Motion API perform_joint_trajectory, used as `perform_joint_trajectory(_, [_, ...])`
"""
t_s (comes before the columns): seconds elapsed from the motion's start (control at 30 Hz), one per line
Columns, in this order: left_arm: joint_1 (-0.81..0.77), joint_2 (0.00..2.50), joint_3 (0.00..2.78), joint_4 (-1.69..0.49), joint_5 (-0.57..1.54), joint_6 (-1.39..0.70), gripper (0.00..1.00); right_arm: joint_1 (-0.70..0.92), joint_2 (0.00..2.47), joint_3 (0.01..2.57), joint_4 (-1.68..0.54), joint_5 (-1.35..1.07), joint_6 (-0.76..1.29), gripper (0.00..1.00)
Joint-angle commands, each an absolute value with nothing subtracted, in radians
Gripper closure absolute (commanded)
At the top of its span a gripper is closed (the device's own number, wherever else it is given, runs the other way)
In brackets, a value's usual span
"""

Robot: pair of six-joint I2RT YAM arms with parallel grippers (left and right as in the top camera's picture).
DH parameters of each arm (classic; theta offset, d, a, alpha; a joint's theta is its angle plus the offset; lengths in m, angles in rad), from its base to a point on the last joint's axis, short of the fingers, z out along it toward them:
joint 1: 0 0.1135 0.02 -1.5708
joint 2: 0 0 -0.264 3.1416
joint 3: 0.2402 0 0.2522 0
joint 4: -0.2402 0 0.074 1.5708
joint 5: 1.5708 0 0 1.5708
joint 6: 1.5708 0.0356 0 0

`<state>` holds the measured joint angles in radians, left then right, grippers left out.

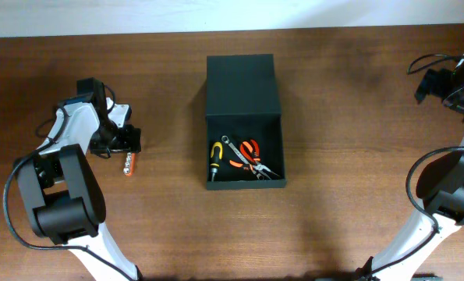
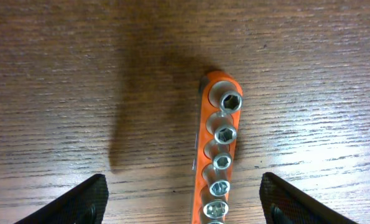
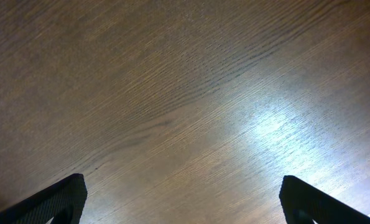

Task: Pack container
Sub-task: 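Close the left gripper on the orange socket rail's end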

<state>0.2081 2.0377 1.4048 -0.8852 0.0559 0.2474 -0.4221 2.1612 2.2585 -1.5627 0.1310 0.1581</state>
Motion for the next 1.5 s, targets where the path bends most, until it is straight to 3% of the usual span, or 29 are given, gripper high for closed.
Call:
perform_joint_trajectory(0.0, [0.203,2.049,1.392,-0.881,0.058,0.267,0.19,-0.426,2.153,2.258,-1.562,0.136,0.166,0.01])
perform_joint_trajectory(1.03, [0.184,2.087,1.388,-0.866,0.064,0.263,0.16,-0.426,2.153,2.258,-1.562,0.136,0.166,0.01])
perform_joint_trajectory(1.07, [0.184,2.087,1.388,-0.865,0.064,0.263,0.18,-0.426,2.153,2.258,-1.562,0.136,0.166,0.01])
perform_joint_trajectory(1.23, [0.184,2.087,1.388,-0.864,0.064,0.263,0.47,-0.426,2.153,2.258,-1.562,0.136,0.166,0.01])
perform_joint_trajectory(1.4, [0.184,2.087,1.388,-0.855,0.064,0.262,0.59,-0.426,2.153,2.258,-1.562,0.136,0.166,0.01])
perform_joint_trajectory(1.47, [0.184,2.087,1.388,-0.854,0.064,0.258,0.59,-0.426,2.153,2.258,-1.562,0.136,0.166,0.01])
